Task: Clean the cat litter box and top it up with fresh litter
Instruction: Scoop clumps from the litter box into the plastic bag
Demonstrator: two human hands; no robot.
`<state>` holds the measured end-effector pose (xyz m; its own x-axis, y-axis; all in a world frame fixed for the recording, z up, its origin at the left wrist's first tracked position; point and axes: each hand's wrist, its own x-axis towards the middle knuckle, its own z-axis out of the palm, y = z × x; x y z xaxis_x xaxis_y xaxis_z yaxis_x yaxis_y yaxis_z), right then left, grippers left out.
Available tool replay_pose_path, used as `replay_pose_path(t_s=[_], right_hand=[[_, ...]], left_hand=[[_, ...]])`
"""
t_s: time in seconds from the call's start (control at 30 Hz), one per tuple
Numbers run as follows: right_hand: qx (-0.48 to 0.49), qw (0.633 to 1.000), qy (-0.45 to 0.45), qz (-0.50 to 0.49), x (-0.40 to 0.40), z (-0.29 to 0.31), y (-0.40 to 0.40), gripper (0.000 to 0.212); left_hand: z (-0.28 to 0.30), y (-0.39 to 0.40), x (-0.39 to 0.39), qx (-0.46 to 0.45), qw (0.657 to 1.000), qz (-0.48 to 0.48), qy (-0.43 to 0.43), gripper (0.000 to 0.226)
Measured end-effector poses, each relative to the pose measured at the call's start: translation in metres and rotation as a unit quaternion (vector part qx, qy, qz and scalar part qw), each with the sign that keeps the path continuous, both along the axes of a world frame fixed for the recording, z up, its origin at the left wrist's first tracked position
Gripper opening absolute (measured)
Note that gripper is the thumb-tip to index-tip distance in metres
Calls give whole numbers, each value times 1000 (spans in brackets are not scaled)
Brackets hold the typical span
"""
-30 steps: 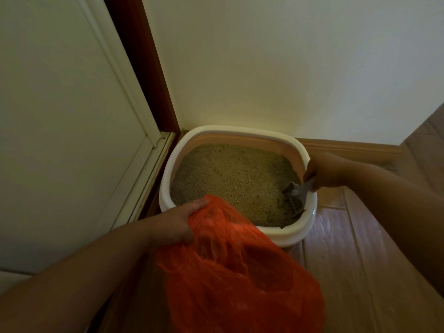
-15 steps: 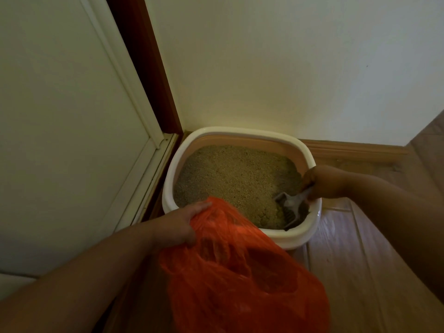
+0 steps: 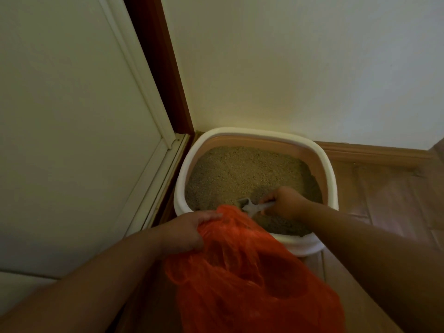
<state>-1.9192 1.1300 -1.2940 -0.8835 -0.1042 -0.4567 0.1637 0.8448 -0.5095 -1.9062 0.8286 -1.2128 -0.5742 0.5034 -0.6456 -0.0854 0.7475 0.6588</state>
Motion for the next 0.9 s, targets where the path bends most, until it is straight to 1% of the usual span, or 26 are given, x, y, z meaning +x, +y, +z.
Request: replay_pose_path(t_s=[0.07, 0.23, 0.37, 0.5, 0.6, 0.67, 0.77, 0.9], right_hand=[[-13, 1000, 10, -8, -5, -4, -15, 30], [-72, 995, 21, -66, -14, -20, -43, 28], [-133, 984, 15, -117, -18, -31, -58, 37], [-168, 976, 25, -135, -15, -35, -63, 30], [-199, 967, 11, -159, -12, -35, -53, 28], [-223, 956, -5, -189, -6, -31, -40, 30], [-268, 931, -21, -248, 2, -15, -18, 36], [-307, 908, 6, -286, 11, 11, 13, 42]], left_hand=[[1, -2, 2, 6, 1000, 10, 7, 88], [-2, -9, 6, 16, 999, 35, 13, 78], [-4, -11, 11, 24, 998, 48, 18, 76], [-4, -12, 13, 28, 998, 51, 16, 80], [-4, -9, 13, 46, 997, 65, 23, 81], [-3, -8, 12, 55, 996, 68, 32, 81], [-4, -6, 10, 56, 995, 66, 42, 85], [-2, 0, 8, 60, 994, 63, 58, 87]])
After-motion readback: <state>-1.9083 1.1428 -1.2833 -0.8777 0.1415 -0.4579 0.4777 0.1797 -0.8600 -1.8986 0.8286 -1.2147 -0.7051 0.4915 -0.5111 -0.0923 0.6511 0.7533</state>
